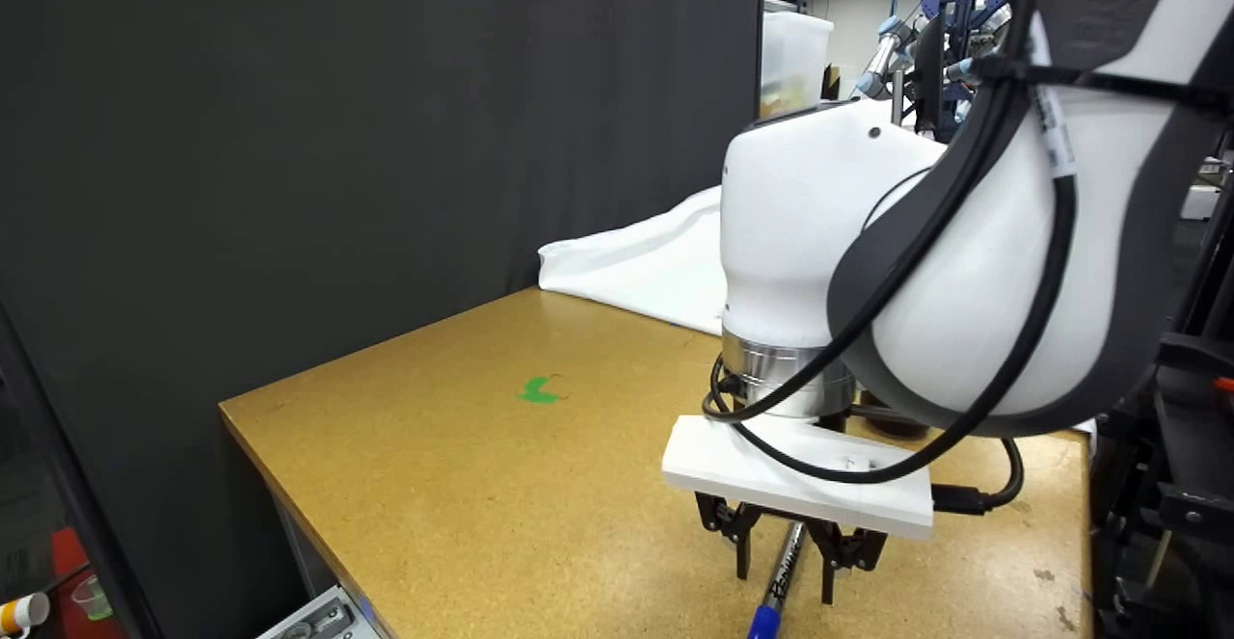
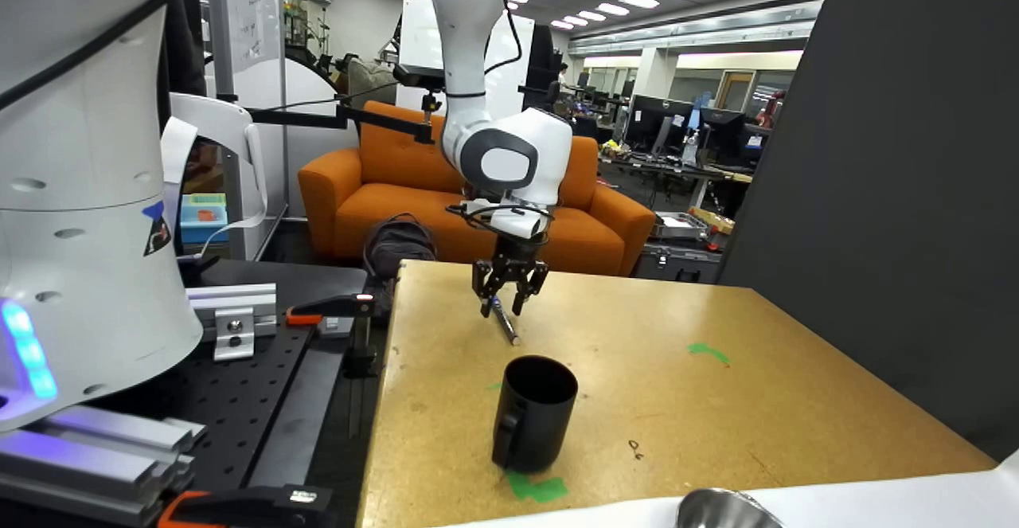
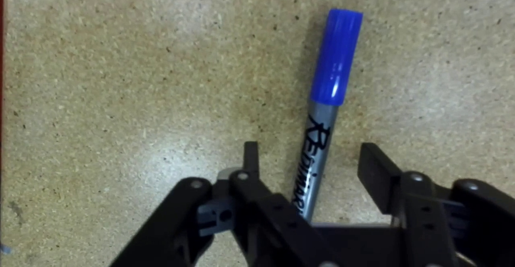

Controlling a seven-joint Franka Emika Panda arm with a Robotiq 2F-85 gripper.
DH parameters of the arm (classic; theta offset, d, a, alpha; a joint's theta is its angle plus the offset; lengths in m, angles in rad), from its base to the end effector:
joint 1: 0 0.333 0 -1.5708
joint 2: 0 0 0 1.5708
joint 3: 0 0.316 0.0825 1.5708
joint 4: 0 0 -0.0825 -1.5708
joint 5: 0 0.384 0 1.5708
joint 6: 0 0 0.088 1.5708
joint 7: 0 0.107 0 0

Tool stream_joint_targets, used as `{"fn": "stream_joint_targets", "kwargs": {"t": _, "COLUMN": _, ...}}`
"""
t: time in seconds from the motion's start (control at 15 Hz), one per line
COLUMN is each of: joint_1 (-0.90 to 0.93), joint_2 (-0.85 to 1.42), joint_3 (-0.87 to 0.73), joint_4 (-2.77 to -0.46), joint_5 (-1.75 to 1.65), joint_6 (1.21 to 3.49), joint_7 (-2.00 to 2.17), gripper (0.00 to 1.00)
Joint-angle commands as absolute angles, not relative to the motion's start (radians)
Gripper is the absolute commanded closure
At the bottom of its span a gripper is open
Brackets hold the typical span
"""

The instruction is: Pur the marker in the mug

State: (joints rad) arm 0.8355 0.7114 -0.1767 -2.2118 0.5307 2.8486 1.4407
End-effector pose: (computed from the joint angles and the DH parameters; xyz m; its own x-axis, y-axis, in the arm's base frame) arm 0.4259 0.2820 0.0555 0.3099 -0.9506 -0.0188 -0.9498 -0.3105 0.0380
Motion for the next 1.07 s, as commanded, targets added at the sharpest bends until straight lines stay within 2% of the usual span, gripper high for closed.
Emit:
{"fn": "stream_joint_targets", "kwargs": {"t": 0.0, "joint_1": 0.714, "joint_2": 0.702, "joint_3": -0.074, "joint_4": -2.23, "joint_5": 0.476, "joint_6": 2.906, "joint_7": 1.458, "gripper": 0.66}}
{"fn": "stream_joint_targets", "kwargs": {"t": 0.33, "joint_1": 0.637, "joint_2": 0.691, "joint_3": -0.014, "joint_4": -2.248, "joint_5": 0.447, "joint_6": 2.946, "joint_7": 1.465, "gripper": 0.98}}
{"fn": "stream_joint_targets", "kwargs": {"t": 0.4, "joint_1": 0.627, "joint_2": 0.676, "joint_3": -0.004, "joint_4": -2.258, "joint_5": 0.442, "joint_6": 2.945, "joint_7": 1.462, "gripper": 1.0}}
{"fn": "stream_joint_targets", "kwargs": {"t": 0.53, "joint_1": 0.544, "joint_2": 0.613, "joint_3": 0.08, "joint_4": -2.291, "joint_5": 0.463, "joint_6": 2.929, "joint_7": 1.407, "gripper": 0.96}}
{"fn": "stream_joint_targets", "kwargs": {"t": 0.73, "joint_1": 0.355, "joint_2": 0.464, "joint_3": 0.263, "joint_4": -2.371, "joint_5": 0.532, "joint_6": 2.919, "joint_7": 1.307, "gripper": 0.96}}
{"fn": "stream_joint_targets", "kwargs": {"t": 1.0, "joint_1": 0.077, "joint_2": 0.239, "joint_3": 0.438, "joint_4": -2.437, "joint_5": 0.859, "joint_6": 2.797, "joint_7": 1.03, "gripper": 0.96}}
